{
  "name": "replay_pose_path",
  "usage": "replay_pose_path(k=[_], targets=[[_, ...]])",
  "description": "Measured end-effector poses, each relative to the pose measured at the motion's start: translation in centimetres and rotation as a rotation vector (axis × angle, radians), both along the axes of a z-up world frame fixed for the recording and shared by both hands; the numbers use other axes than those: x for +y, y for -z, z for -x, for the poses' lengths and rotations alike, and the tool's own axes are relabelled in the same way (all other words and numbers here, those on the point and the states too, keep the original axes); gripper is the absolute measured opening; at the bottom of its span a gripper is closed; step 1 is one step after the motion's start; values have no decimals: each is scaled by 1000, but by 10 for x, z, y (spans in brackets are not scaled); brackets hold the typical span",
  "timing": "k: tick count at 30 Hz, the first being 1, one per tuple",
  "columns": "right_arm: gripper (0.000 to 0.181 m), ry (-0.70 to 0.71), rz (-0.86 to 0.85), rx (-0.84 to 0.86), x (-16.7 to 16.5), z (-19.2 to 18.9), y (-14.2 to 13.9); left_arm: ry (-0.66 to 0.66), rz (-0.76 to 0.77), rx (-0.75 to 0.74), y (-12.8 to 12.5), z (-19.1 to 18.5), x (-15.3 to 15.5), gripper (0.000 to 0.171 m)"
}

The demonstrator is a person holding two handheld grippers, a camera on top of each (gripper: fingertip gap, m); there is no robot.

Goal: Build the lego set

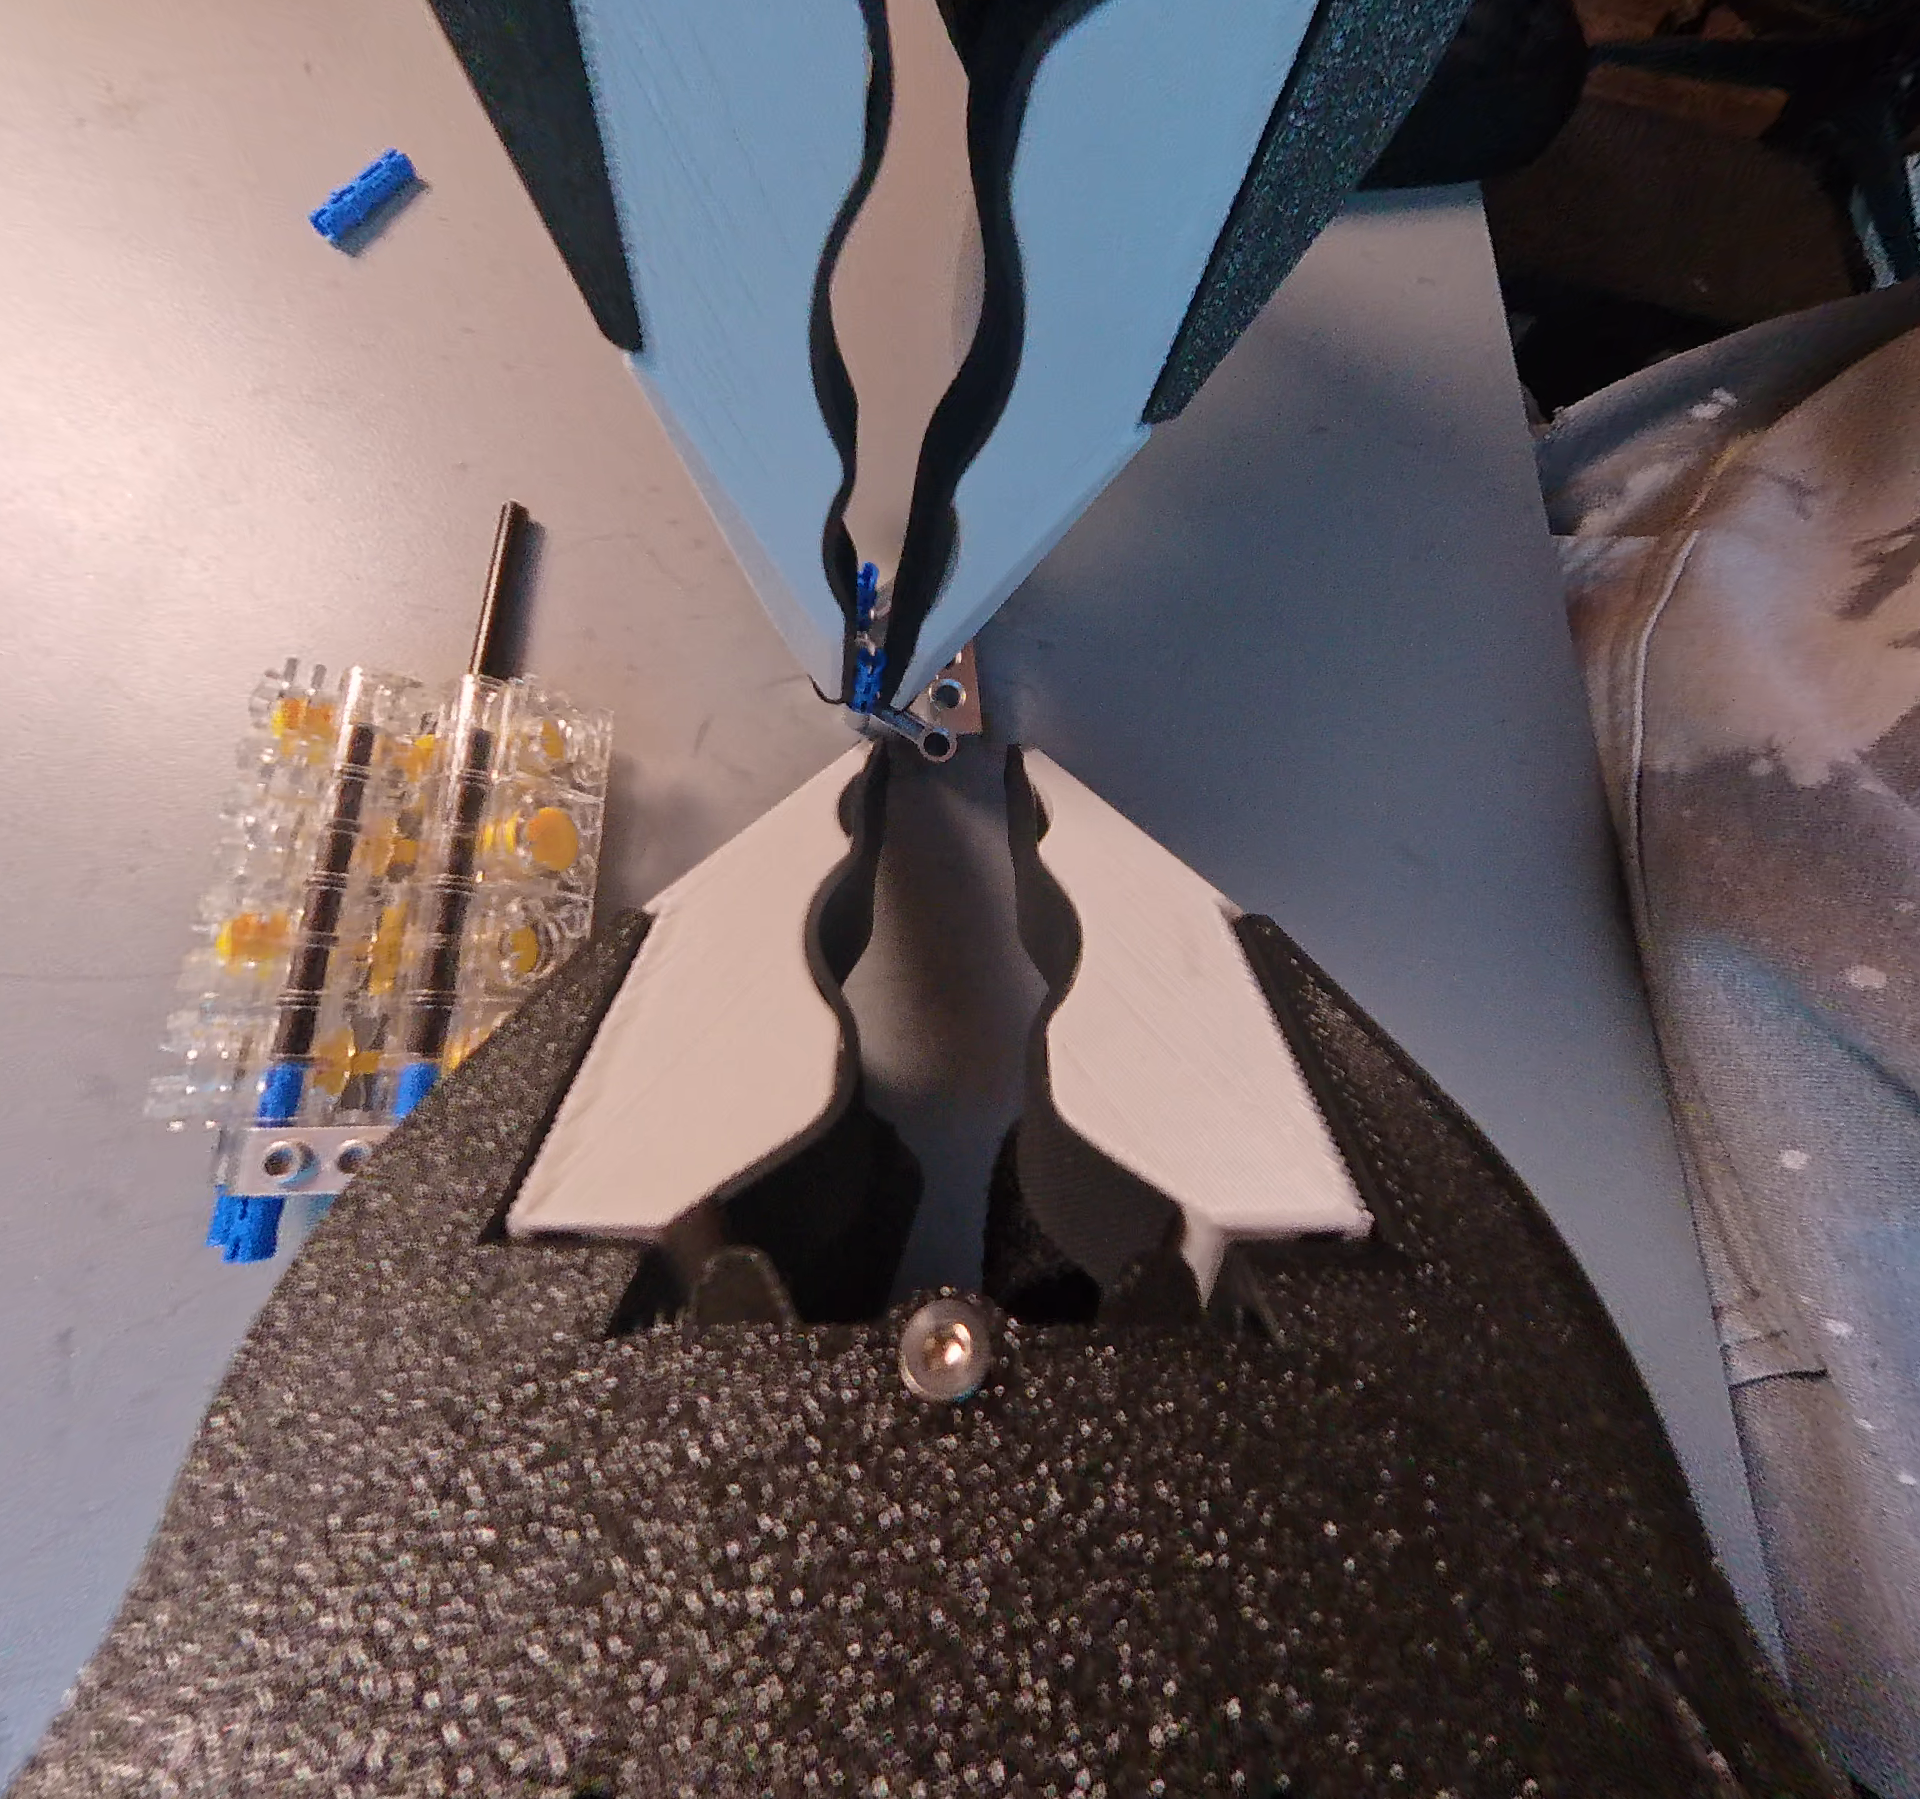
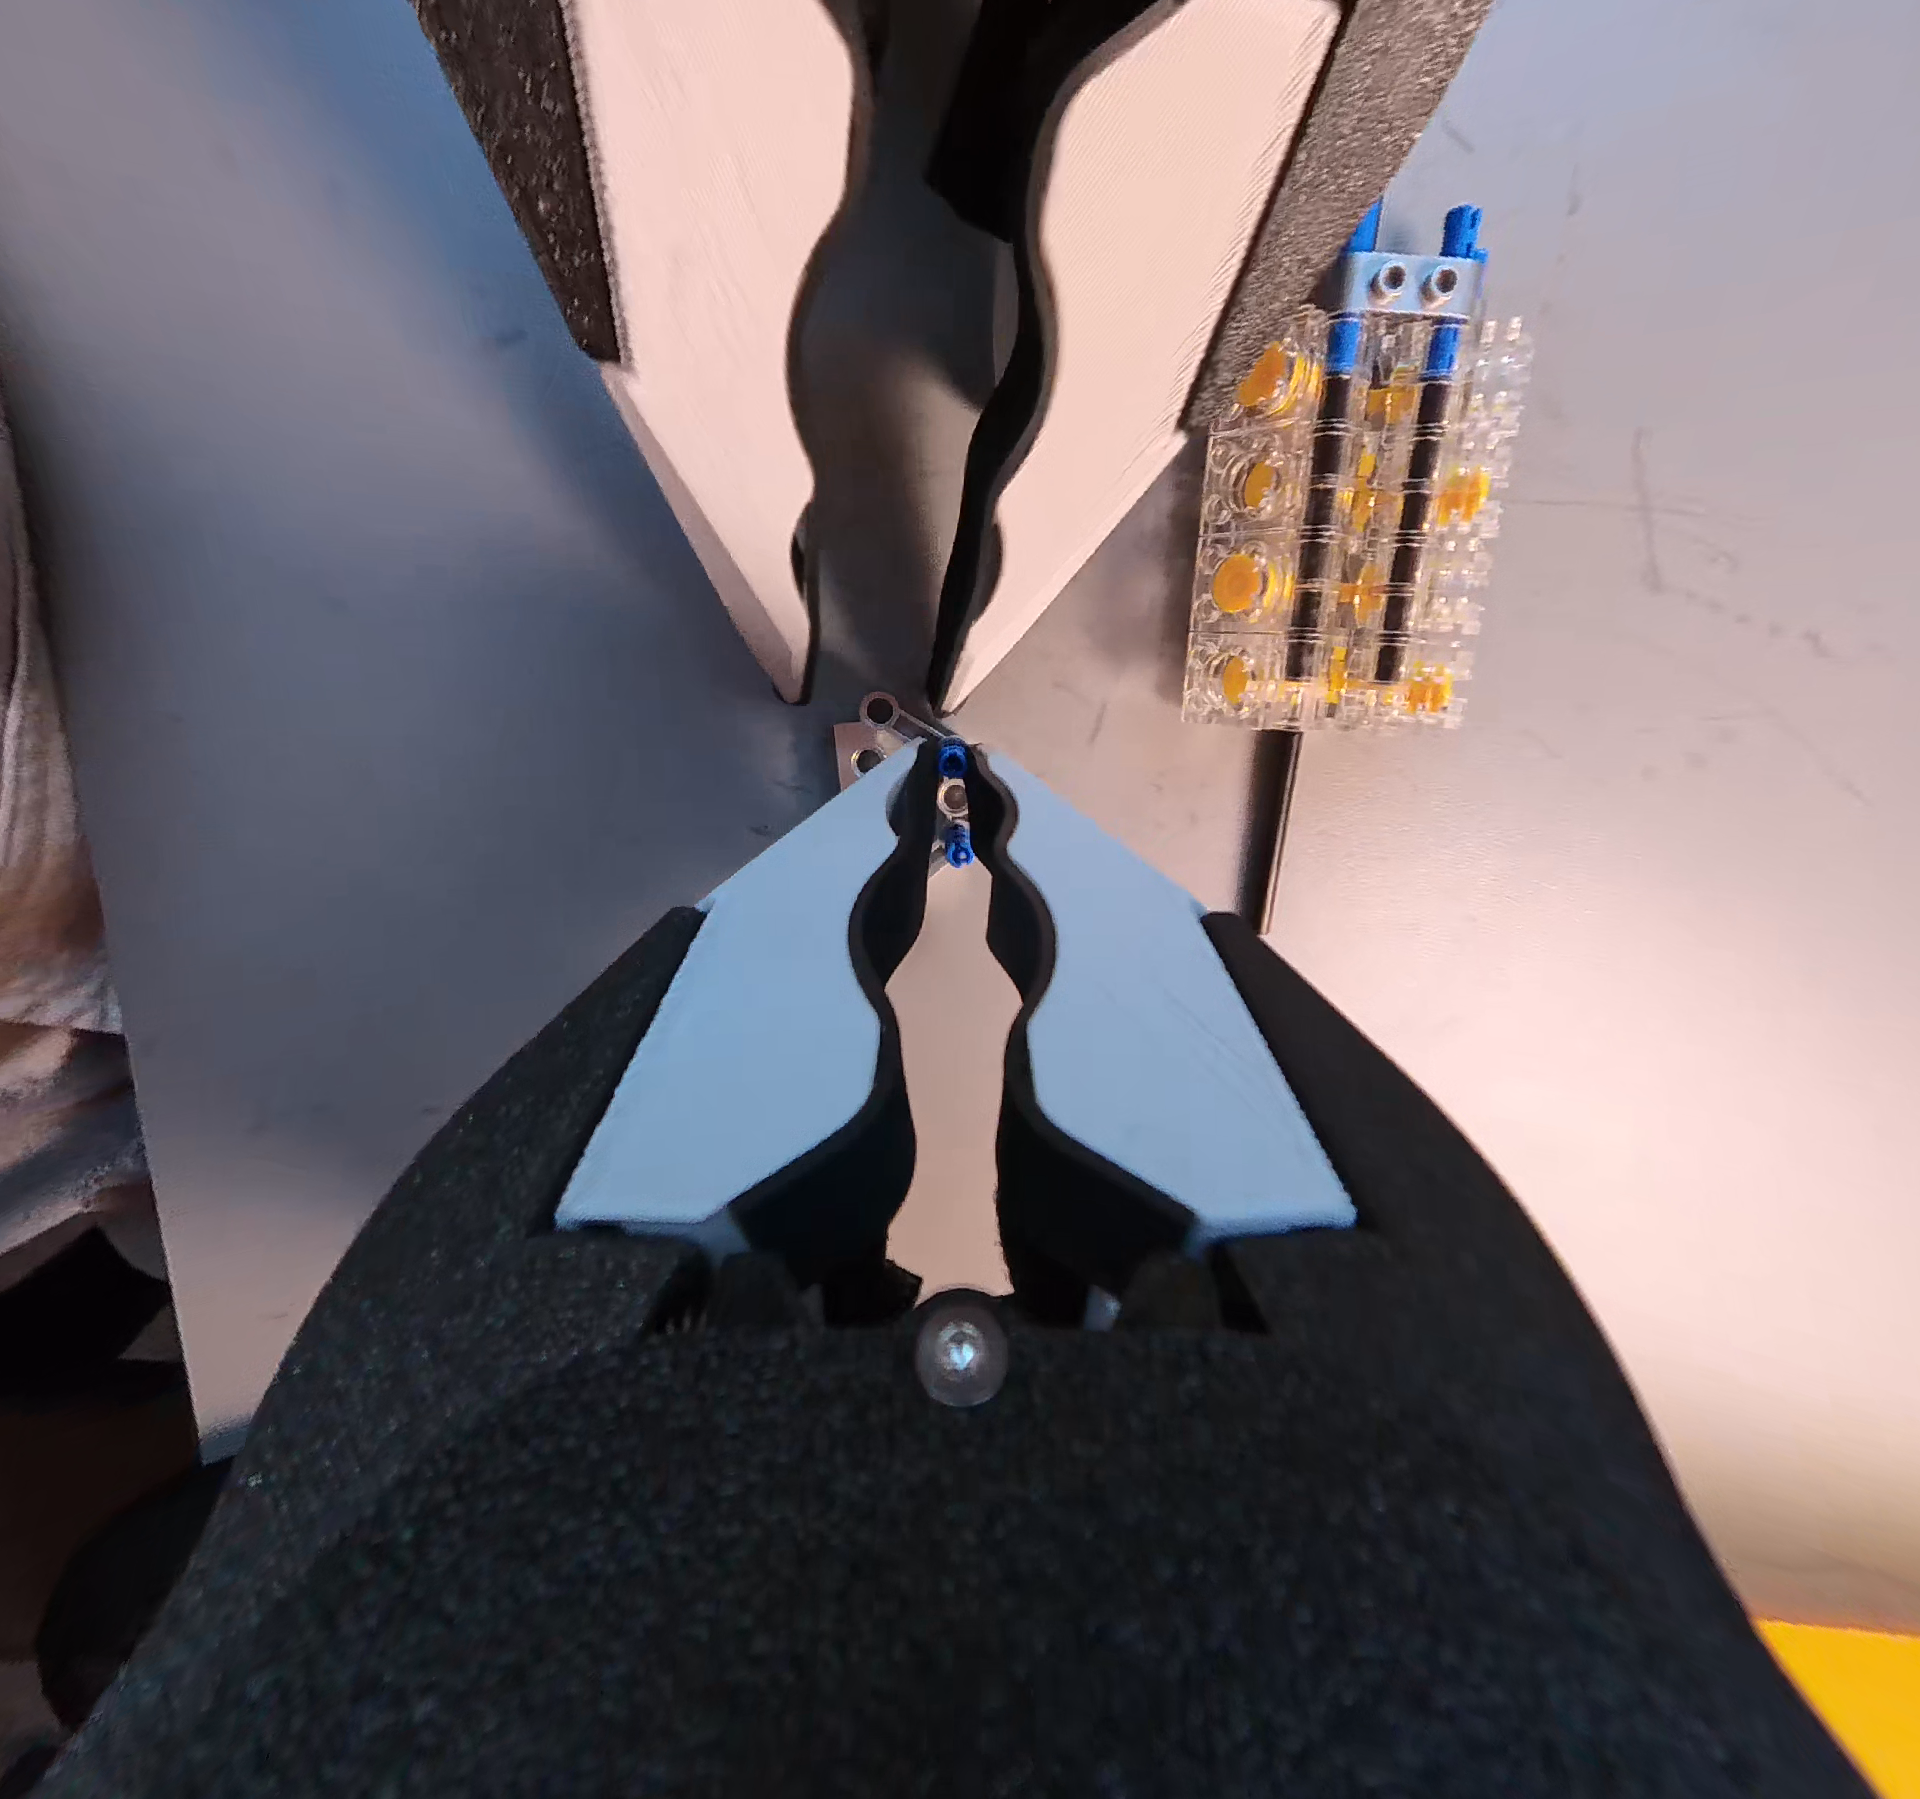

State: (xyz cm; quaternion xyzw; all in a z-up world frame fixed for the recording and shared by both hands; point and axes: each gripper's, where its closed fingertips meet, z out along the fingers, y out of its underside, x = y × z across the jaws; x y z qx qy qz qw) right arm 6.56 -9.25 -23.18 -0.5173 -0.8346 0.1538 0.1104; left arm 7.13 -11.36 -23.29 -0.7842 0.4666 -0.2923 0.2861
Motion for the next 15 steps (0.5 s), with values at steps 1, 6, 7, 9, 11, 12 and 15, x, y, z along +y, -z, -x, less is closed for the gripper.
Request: replay_pose_path(k=[1, 6, 7, 9, 11, 12, 15], targets=[[2, 13, 6, 12, -1, 1, 0, 0, -11, 10, 1, -1, 0, 21], [27, 24, 33, 91, -7, 2, -6, 4, -9, 13, 1, -1, -1, 21], [26, 28, 31, 111, -6, 3, -10, 5, -5, 13, 1, 0, -1, 21], [18, 30, 28, 133, -5, 4, -16, 4, 2, 7, 1, 1, -1, 22], [13, 10, 34, 112, -9, 1, -16, 8, 1, 5, 1, 2, -1, 24], [13, 1, 19, 99, -8, -1, -14, 7, -7, 9, 1, 2, 0, 25], [3, -16, 8, 82, -8, -3, -12, 6, -14, 12, 1, 3, 1, 25]])
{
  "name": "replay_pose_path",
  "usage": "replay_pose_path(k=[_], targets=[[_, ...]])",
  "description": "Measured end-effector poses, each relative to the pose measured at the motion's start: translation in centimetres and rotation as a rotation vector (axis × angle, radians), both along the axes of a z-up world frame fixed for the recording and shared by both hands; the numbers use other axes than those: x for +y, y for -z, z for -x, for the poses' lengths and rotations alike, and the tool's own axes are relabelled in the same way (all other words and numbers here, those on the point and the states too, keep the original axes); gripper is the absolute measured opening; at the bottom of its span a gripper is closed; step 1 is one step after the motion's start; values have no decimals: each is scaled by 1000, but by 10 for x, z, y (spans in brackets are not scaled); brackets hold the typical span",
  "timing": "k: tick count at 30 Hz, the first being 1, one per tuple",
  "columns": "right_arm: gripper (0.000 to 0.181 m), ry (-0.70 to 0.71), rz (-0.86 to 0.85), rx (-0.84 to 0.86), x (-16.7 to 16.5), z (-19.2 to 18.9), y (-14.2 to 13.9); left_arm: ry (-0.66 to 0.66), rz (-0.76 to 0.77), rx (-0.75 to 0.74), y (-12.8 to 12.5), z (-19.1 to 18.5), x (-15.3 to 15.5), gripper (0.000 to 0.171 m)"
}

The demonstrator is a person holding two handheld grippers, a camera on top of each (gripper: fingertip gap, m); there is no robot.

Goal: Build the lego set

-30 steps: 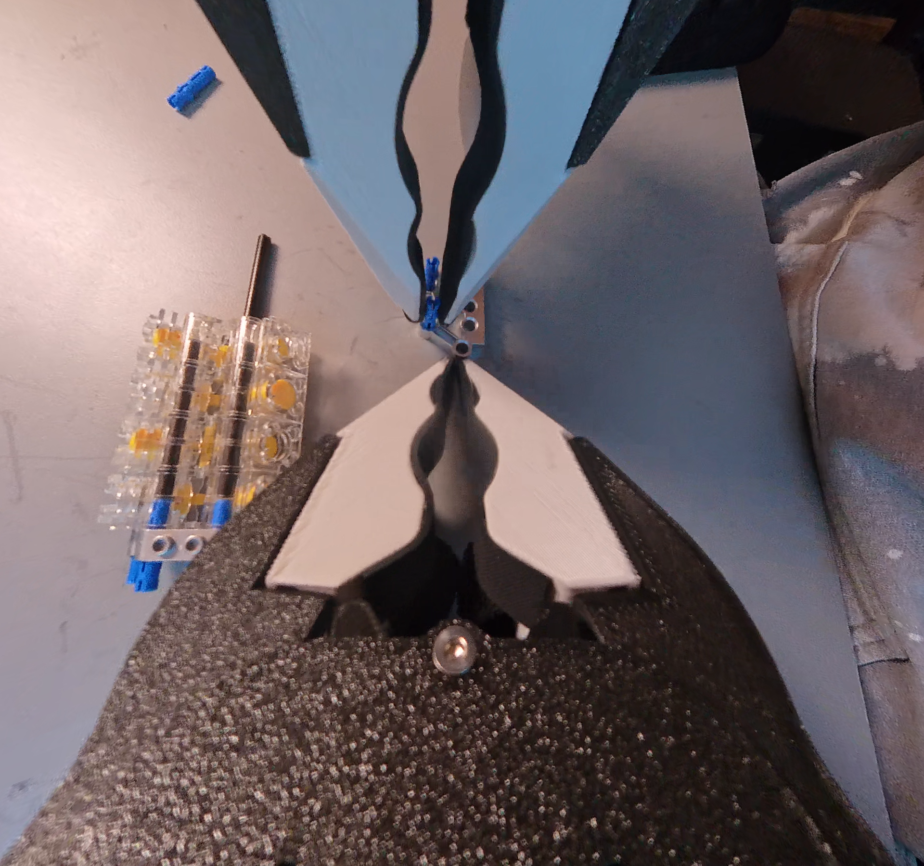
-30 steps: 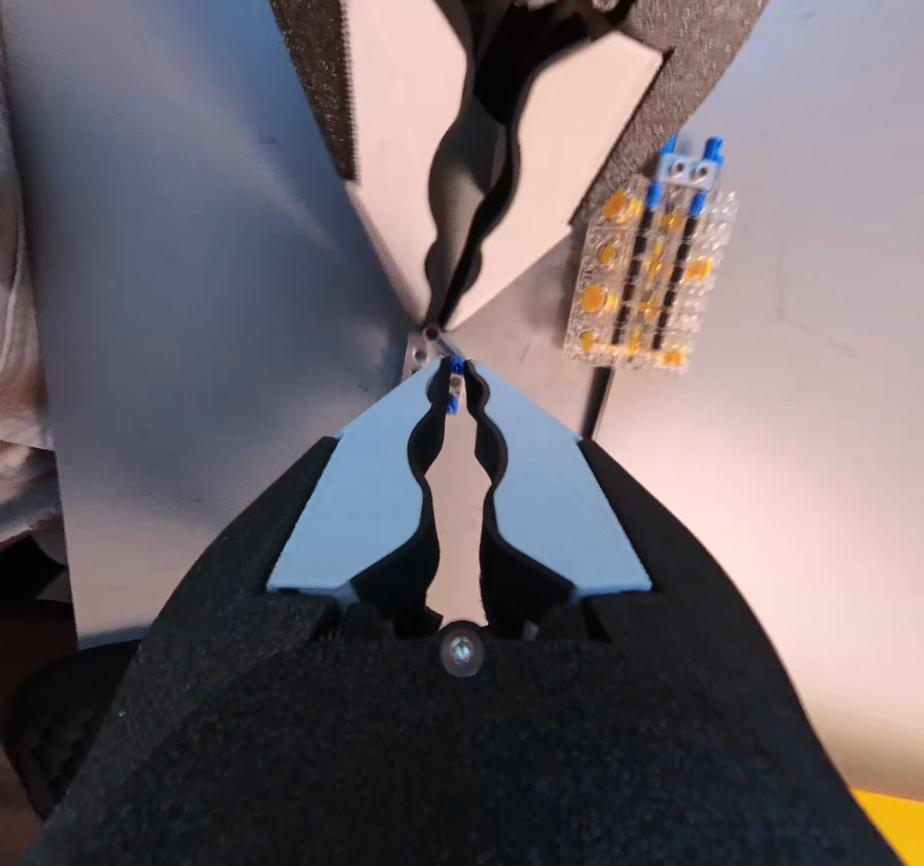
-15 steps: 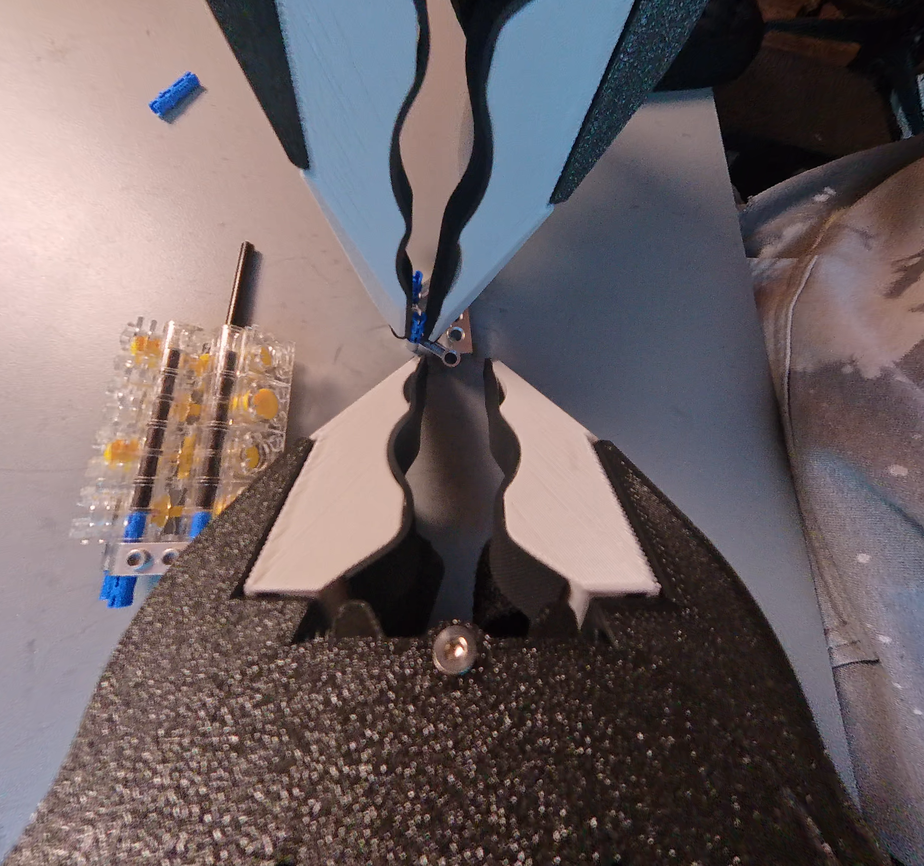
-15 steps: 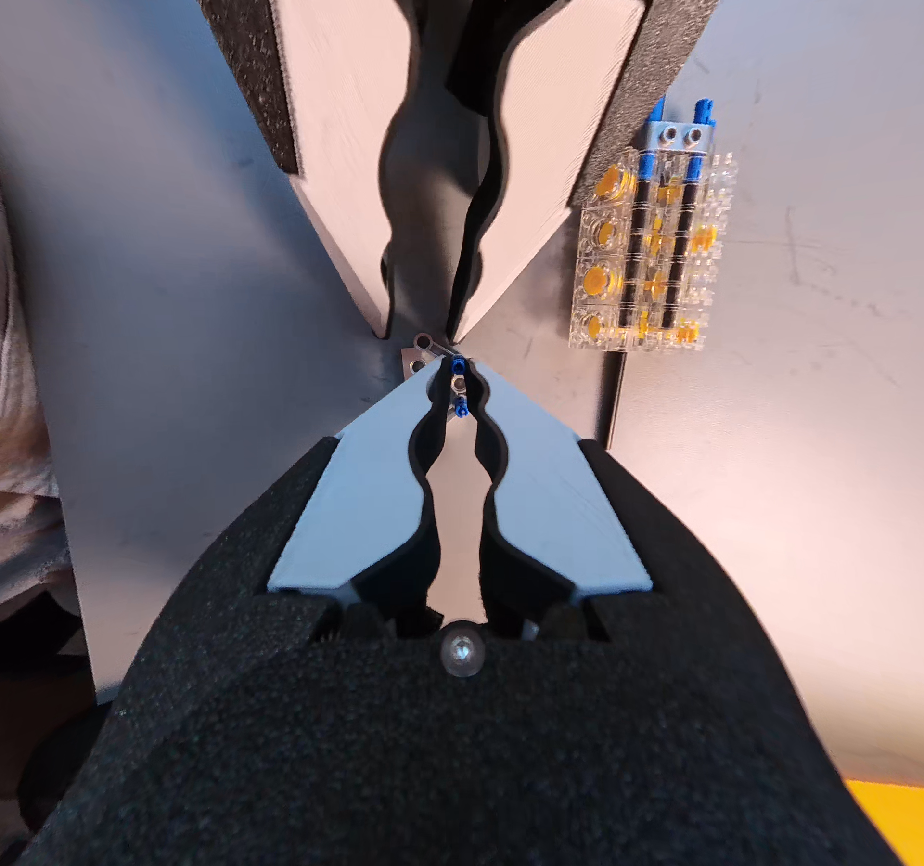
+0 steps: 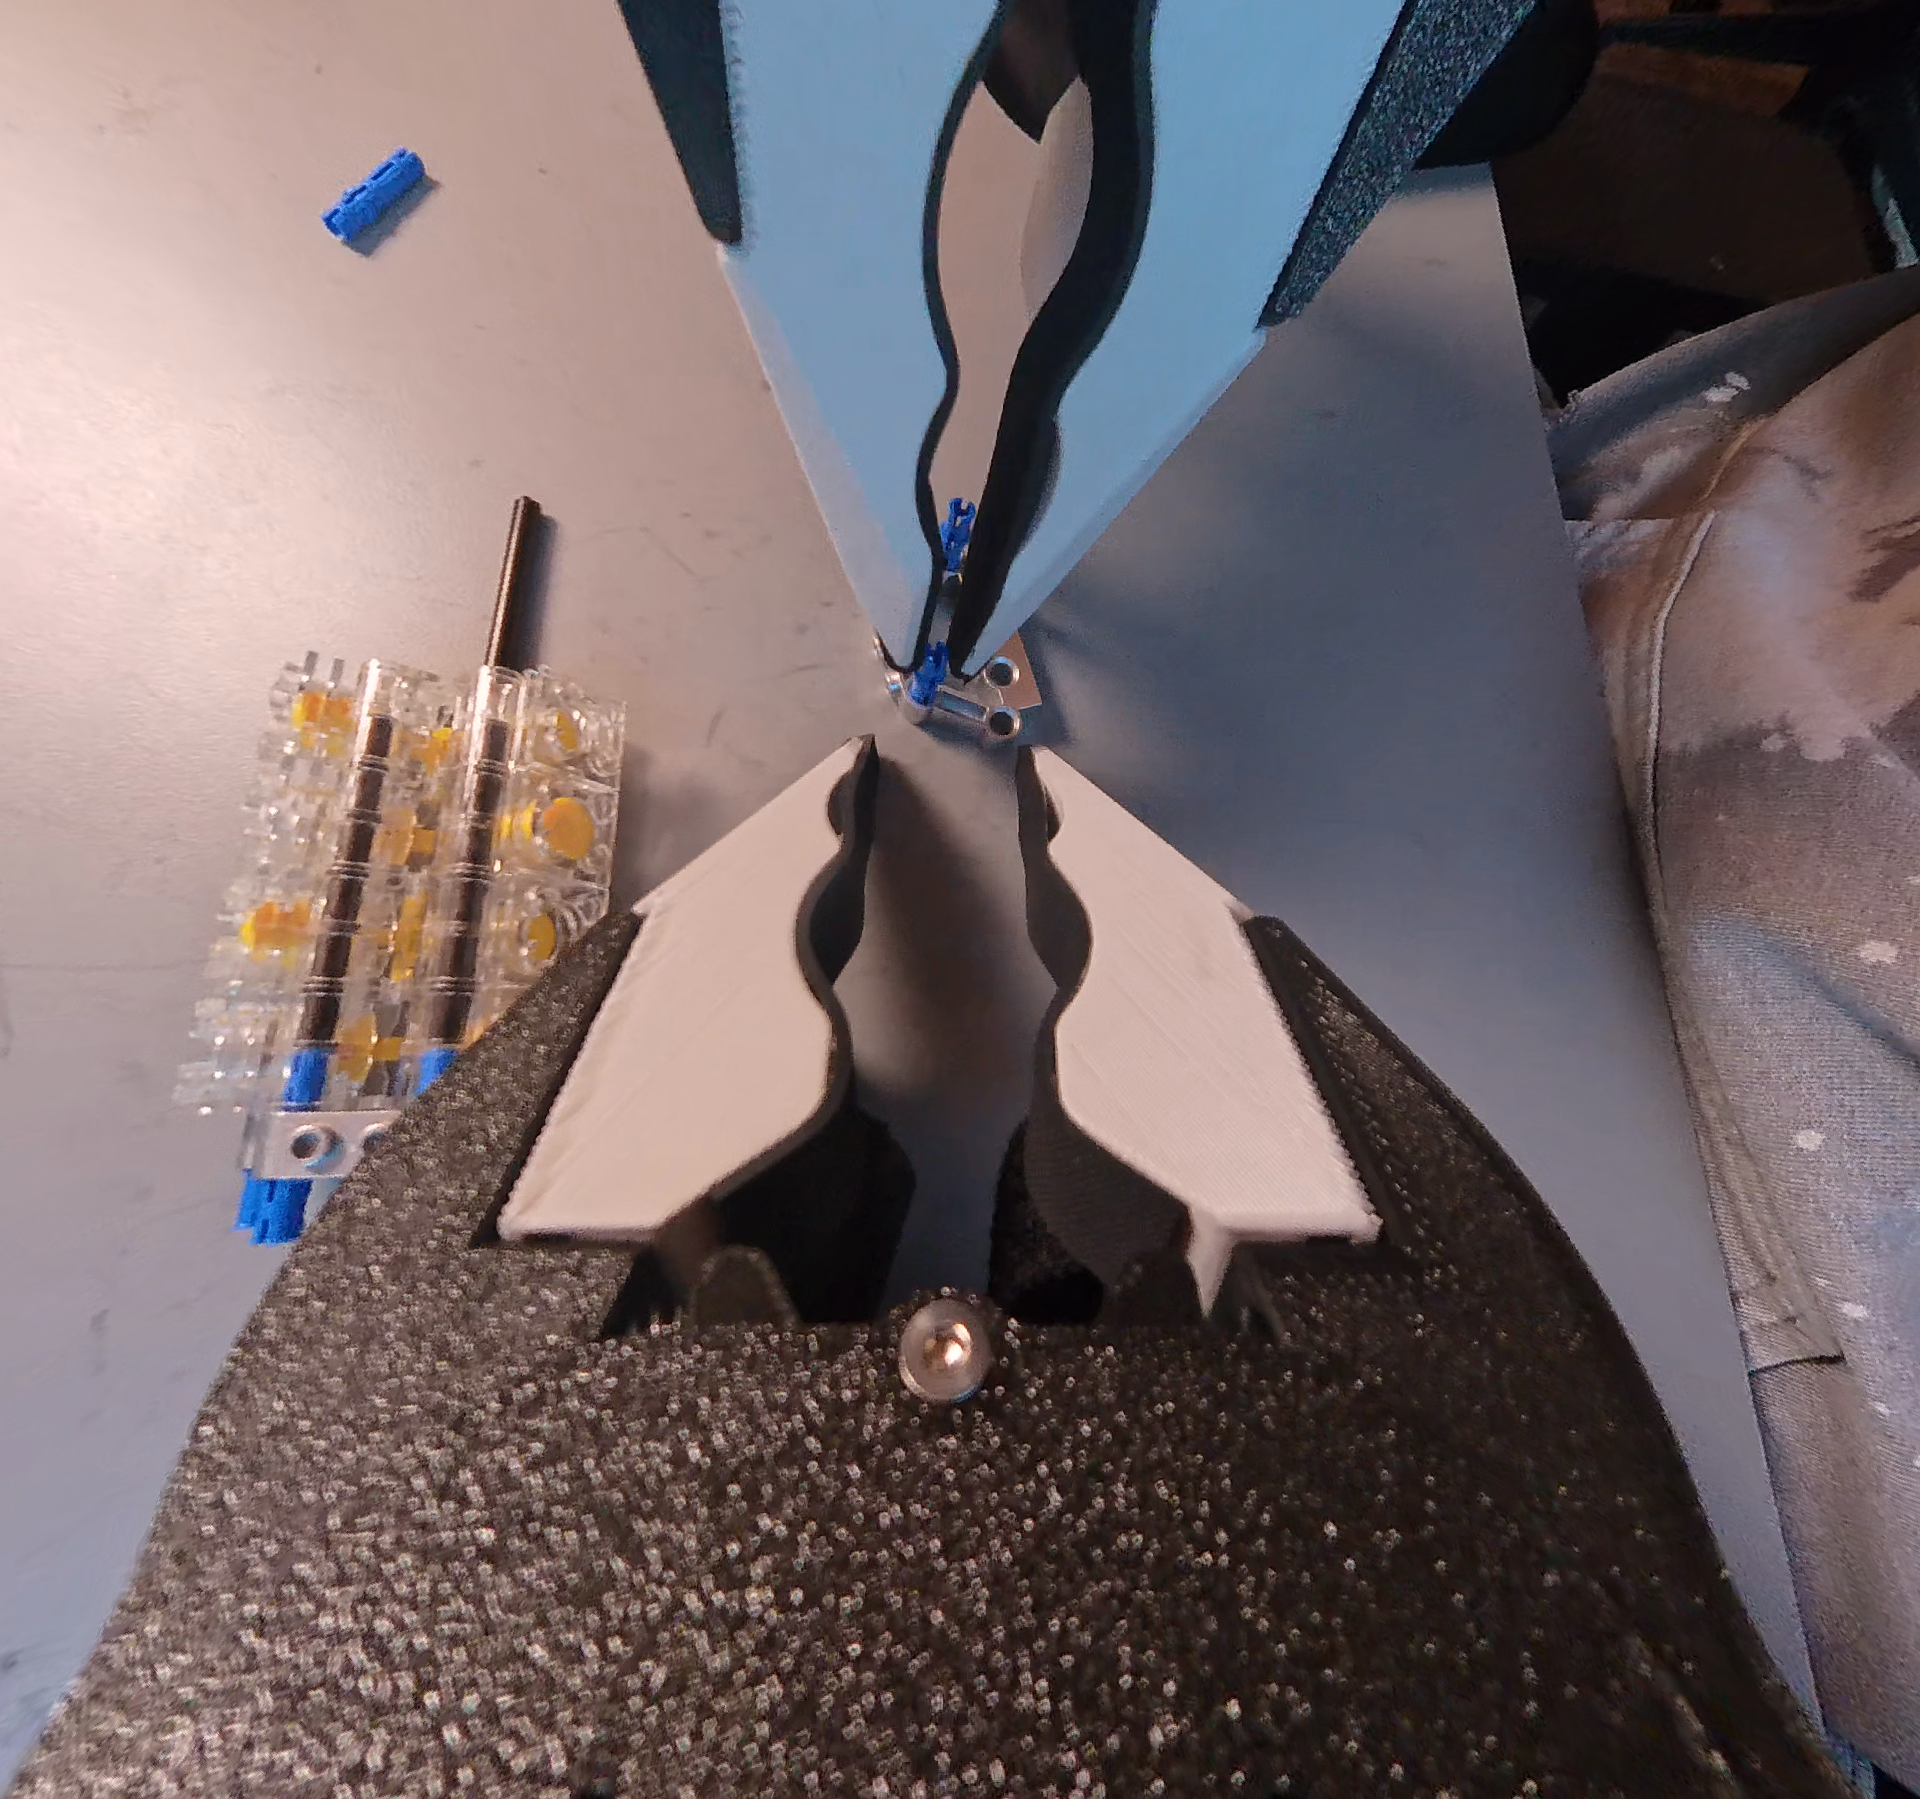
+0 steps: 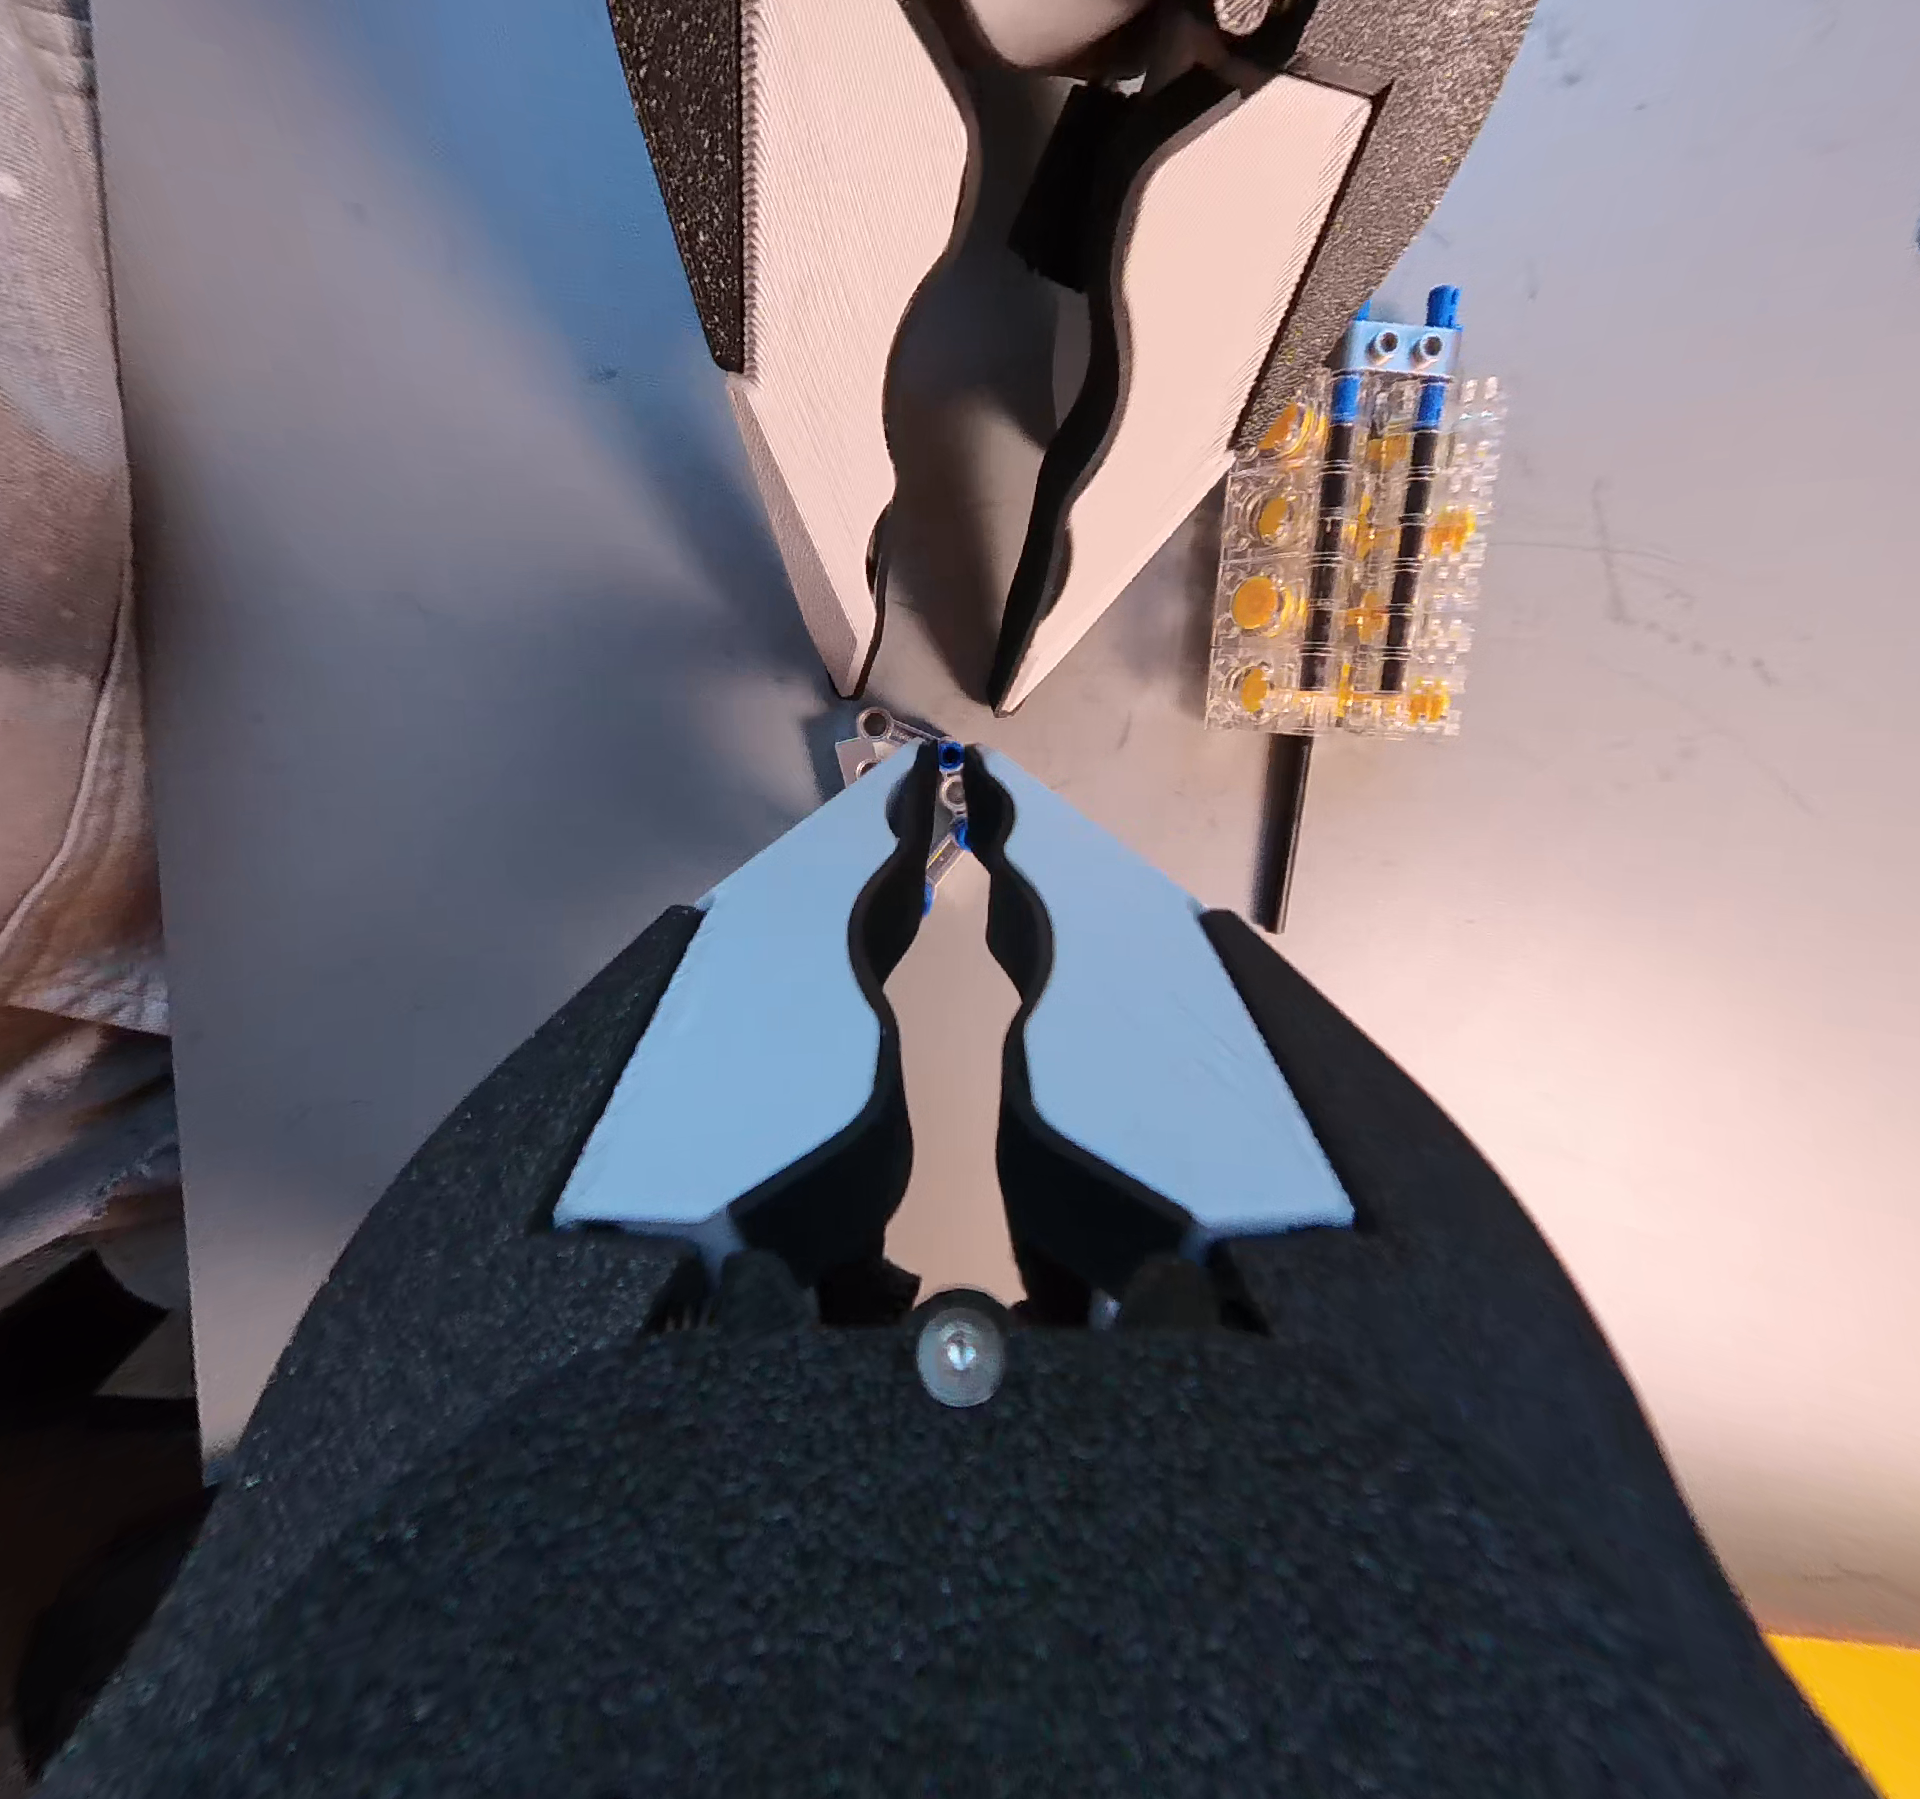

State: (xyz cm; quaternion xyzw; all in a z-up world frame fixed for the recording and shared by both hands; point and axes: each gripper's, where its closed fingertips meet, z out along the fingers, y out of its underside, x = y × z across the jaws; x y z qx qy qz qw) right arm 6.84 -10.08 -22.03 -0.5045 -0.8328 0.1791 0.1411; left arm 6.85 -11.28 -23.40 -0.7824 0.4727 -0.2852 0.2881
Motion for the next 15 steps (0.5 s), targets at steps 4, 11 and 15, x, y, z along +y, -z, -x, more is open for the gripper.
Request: replay_pose_path(k=[4, 11, 15], targets=[[2, -21, -6, -10, -2, 1, 0, 3, 2, -2, 0, 0, 0, 26], [2, -51, -27, -36, -3, 1, 4, 15, -8, 6, 0, -2, -2, 28], [3, -49, -17, 45, -8, 6, 2, 31, -1, 16, 0, 0, -6, 29]])
